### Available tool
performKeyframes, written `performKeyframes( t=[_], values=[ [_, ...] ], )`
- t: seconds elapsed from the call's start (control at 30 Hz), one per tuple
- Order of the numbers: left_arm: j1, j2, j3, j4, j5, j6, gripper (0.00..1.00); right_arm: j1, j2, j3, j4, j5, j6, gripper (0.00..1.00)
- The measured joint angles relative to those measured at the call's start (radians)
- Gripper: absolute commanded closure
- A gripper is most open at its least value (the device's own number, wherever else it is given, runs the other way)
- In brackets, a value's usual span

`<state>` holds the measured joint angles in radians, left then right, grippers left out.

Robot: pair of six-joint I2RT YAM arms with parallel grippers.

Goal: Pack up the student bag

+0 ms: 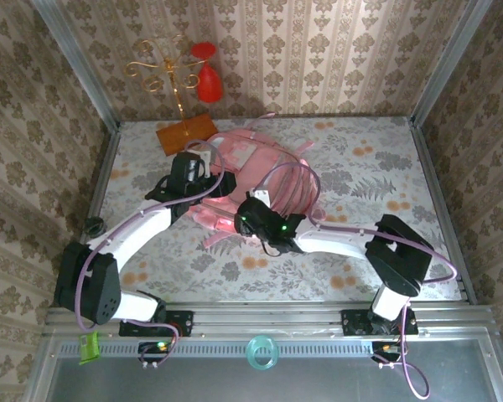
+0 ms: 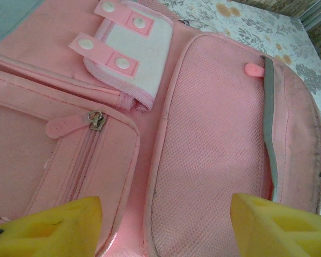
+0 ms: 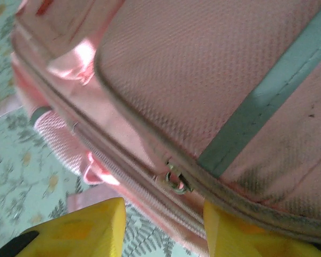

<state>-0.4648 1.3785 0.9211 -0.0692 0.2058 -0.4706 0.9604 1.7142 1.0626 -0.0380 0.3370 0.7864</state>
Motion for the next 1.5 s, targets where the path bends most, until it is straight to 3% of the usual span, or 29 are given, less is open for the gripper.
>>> performKeyframes(
  t=[0.33, 0.87, 1.23, 1.5],
  values=[
    [0.0, 0.0, -0.012, 0.004, 0.007, 0.004, 0.35, 0.031, 0.102, 0.078, -0.054, 0.166, 0.113, 0.58],
    [0.0, 0.0, -0.018, 0.01, 0.012, 0.015, 0.35, 0.035, 0.125, 0.086, -0.058, 0.282, 0.182, 0.83],
    [0.0, 0.0, -0.019, 0.01, 0.023, 0.023, 0.35, 0.026, 0.05, -0.01, 0.031, 0.241, 0.156, 1.0],
    [-0.013, 0.0, -0.053, 0.01, 0.053, 0.043, 0.35, -0.063, -0.036, -0.166, 0.218, 0.016, 0.125, 0.96]
  ],
)
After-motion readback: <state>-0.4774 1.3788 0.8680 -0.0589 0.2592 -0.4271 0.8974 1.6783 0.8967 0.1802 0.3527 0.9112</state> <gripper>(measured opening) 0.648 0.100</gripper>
